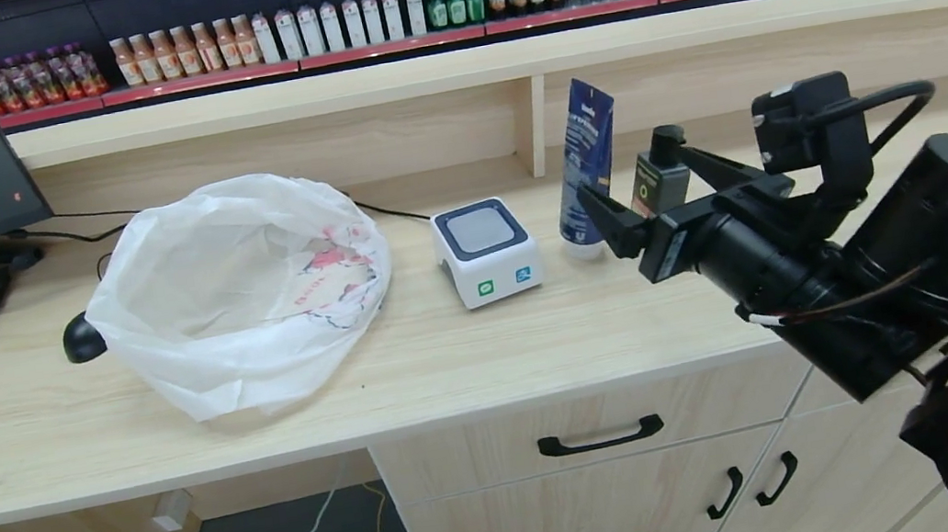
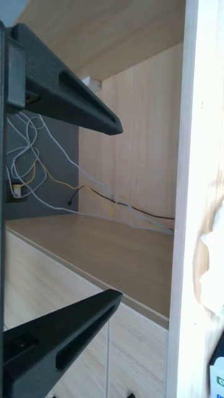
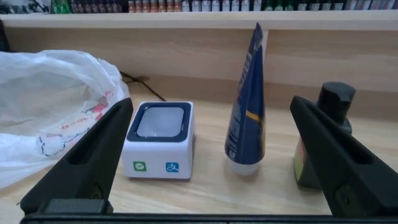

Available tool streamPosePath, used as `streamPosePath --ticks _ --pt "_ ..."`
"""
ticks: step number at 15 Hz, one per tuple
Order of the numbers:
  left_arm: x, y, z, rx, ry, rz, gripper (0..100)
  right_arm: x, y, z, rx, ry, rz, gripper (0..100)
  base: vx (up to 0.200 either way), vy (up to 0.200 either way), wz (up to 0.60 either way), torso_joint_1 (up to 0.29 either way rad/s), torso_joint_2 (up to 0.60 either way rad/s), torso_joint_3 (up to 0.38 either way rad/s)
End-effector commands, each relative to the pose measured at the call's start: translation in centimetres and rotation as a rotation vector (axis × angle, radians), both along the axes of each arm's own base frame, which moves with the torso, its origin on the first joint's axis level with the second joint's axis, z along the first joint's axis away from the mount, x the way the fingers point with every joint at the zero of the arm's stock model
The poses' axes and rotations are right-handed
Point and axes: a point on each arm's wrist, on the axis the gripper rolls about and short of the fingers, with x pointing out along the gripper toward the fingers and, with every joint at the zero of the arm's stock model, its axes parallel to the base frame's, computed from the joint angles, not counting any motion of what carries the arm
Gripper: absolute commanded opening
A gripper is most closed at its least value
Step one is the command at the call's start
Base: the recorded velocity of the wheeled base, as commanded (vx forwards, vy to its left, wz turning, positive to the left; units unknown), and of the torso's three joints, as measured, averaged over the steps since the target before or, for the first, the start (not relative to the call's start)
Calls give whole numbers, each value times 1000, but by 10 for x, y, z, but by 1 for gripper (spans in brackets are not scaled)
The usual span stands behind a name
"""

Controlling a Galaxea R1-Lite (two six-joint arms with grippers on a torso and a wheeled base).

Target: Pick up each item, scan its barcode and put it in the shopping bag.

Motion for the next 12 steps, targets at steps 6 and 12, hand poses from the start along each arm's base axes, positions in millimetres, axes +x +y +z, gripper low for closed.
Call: streamPosePath --ticks 6,12 --pt "0 0 0 0 0 1 100 69 28 1 92 -69 -127 100 0 0 0 0 0 0" --pt "0 0 0 0 0 1 100 95 32 10 127 -73 -144 100 0 0 0 0 0 0"
